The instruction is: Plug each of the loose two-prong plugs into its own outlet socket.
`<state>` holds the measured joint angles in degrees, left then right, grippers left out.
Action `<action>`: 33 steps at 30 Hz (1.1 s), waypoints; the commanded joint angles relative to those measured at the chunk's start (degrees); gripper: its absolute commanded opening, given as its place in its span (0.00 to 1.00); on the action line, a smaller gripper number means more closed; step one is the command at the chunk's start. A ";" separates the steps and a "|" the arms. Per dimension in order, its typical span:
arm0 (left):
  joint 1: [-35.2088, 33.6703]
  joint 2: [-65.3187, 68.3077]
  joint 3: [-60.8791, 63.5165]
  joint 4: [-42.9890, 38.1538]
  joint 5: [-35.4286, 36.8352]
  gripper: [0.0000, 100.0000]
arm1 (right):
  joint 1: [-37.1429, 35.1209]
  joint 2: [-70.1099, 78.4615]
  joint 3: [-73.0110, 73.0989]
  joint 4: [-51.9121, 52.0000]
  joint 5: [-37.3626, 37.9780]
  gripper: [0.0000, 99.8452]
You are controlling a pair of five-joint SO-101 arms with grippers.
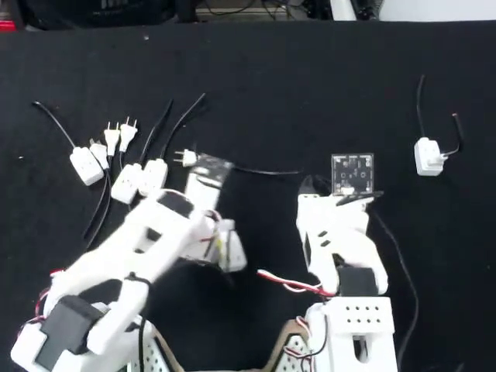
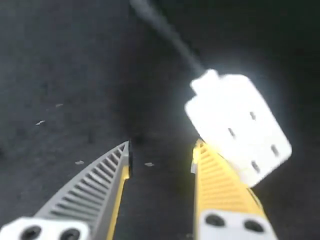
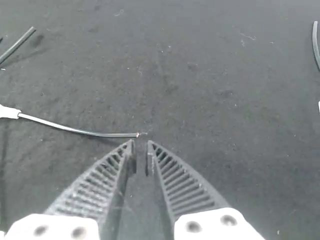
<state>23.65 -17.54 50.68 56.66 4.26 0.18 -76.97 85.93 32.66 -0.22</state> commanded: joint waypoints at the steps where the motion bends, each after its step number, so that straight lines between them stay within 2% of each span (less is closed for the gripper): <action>1: 4.88 -0.97 -4.26 -0.26 0.53 0.21 | 1.14 -0.92 -3.30 0.09 -0.44 0.03; 3: 4.79 -1.14 -4.97 0.26 -1.32 0.21 | 1.14 -0.92 -3.30 0.09 -0.44 0.03; 7: -0.13 -2.37 -11.82 7.38 -9.76 0.20 | 1.14 -0.92 -3.30 0.00 -0.44 0.03; 9: -3.65 -1.93 -15.16 7.47 -9.14 0.21 | 1.14 -1.01 -3.30 -0.09 -0.44 0.03; 11: -6.29 -0.62 -16.04 3.87 -6.42 0.21 | 1.14 -1.01 -3.30 -0.09 -0.44 0.03; 15: -7.69 5.10 -14.29 -3.34 -1.32 0.21 | 1.14 -1.01 -3.30 -0.09 -0.44 0.03; 20: -4.44 12.22 -15.25 -0.62 -1.23 0.20 | 1.14 -1.01 -3.03 -0.09 -0.35 0.03; 26: 3.12 12.31 -18.77 5.27 -1.32 0.20 | 1.14 -1.10 -3.03 -0.18 -0.35 0.03; 30: 9.19 12.31 -18.59 5.80 -1.14 0.20 | 1.49 -1.10 -3.03 -0.18 -0.35 0.03; 33: 10.86 12.31 -18.59 5.89 -1.05 0.20 | 1.49 -1.10 -2.95 -0.18 -0.35 0.03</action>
<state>31.47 -4.88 34.95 62.11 2.51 0.18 -76.97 85.93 32.66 -0.22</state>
